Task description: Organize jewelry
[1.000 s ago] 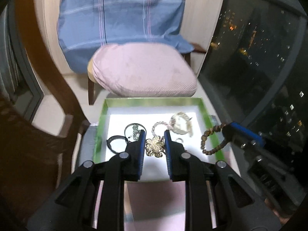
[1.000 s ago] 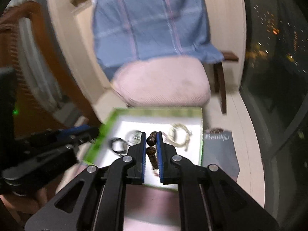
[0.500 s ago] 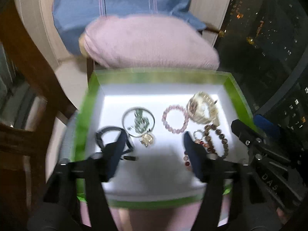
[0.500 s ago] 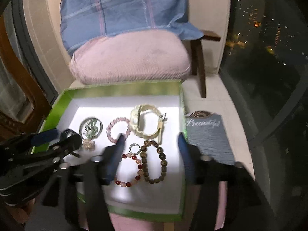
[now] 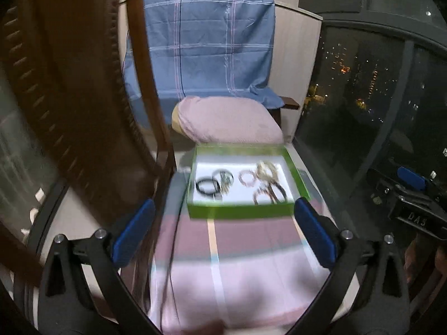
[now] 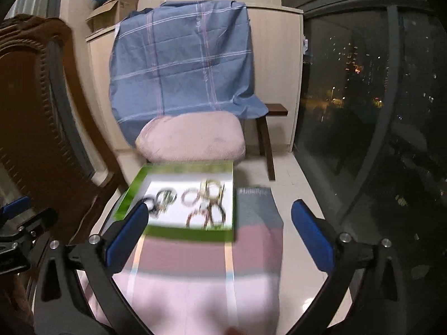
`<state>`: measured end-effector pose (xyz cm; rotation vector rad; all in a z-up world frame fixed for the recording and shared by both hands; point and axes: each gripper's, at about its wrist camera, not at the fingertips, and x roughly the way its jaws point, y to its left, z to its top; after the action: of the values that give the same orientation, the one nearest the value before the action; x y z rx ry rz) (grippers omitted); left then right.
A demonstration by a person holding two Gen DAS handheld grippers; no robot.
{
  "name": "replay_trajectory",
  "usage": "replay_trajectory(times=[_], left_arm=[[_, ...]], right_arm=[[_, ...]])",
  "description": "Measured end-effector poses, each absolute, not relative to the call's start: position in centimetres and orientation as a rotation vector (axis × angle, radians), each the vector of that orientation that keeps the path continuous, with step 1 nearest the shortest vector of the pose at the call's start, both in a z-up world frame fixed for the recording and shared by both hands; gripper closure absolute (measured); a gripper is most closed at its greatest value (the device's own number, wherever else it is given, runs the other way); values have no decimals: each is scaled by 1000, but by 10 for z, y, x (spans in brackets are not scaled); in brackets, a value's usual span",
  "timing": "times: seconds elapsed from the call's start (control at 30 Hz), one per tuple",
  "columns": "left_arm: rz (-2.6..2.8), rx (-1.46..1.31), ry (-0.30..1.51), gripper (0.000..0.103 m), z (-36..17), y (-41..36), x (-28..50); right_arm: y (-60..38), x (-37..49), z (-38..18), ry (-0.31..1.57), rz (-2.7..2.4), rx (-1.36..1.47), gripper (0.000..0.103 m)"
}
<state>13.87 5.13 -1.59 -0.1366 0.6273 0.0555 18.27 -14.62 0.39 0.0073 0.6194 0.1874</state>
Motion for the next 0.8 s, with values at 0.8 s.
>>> replay_trajectory(times=[0.8], left_arm=[[127,-147,594,4,2,-7,-19]], right_arm=[[-166,1,27,624,244,18,3]])
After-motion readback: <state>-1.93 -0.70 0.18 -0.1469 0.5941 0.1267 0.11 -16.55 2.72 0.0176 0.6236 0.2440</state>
